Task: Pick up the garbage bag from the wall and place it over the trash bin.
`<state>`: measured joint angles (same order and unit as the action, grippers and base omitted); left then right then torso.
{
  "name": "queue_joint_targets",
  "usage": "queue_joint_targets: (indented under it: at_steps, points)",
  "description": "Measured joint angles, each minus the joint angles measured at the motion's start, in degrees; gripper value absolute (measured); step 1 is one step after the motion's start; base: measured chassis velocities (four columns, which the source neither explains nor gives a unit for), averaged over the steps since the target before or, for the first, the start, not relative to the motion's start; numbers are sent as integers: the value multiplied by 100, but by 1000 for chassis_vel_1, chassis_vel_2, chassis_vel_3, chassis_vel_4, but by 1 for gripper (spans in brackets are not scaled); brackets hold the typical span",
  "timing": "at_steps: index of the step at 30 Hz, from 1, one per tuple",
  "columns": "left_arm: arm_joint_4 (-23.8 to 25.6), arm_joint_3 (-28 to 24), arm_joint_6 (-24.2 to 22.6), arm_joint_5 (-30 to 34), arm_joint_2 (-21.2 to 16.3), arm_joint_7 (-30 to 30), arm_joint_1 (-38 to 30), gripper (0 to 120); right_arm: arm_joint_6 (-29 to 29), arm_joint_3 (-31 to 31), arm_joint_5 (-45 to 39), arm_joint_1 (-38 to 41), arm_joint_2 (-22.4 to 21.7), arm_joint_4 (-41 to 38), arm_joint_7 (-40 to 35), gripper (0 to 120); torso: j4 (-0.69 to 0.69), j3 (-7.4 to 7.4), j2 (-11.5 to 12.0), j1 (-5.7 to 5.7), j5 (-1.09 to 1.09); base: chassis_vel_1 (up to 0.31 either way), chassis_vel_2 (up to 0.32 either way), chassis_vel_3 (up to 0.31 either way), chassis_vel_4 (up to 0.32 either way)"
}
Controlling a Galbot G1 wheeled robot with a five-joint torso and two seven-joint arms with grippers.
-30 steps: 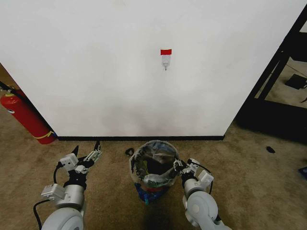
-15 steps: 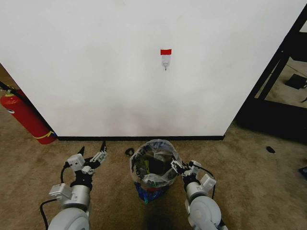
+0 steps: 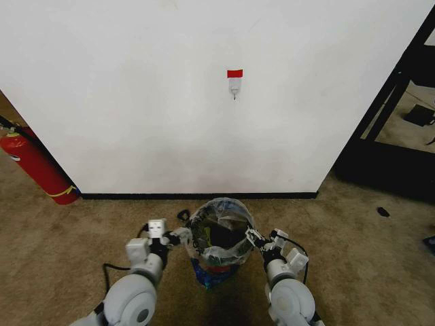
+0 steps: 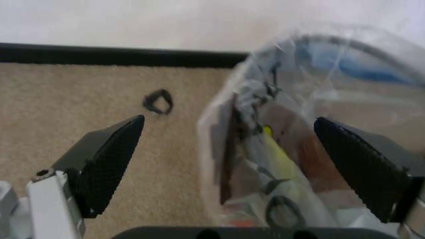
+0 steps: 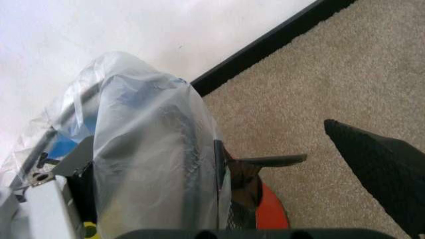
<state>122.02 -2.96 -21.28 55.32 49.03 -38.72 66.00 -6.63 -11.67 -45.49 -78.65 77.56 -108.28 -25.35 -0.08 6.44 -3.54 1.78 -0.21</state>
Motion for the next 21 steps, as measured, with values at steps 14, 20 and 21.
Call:
queue_joint_targets:
  at_steps: [14, 20, 21]
  points:
    - [-1031, -360, -333, 454, 238, 154, -829, 68, -34, 168, -25, 191, -13, 162, -18, 100, -1, 0, 0, 0, -1, 0, 0, 0, 0]
    - [-1093, -324, -376, 760, 270, 240, -823, 49, -38, 161, 5, 194, 32, 217, -17, 100, 0, 0, 0, 0, 0, 0, 0, 0, 0]
    - [-1073, -329, -382, 781, 275, 245, -819, 45, -38, 162, 10, 188, 40, 217, -17, 100, 0, 0, 0, 0, -1, 0, 0, 0, 0]
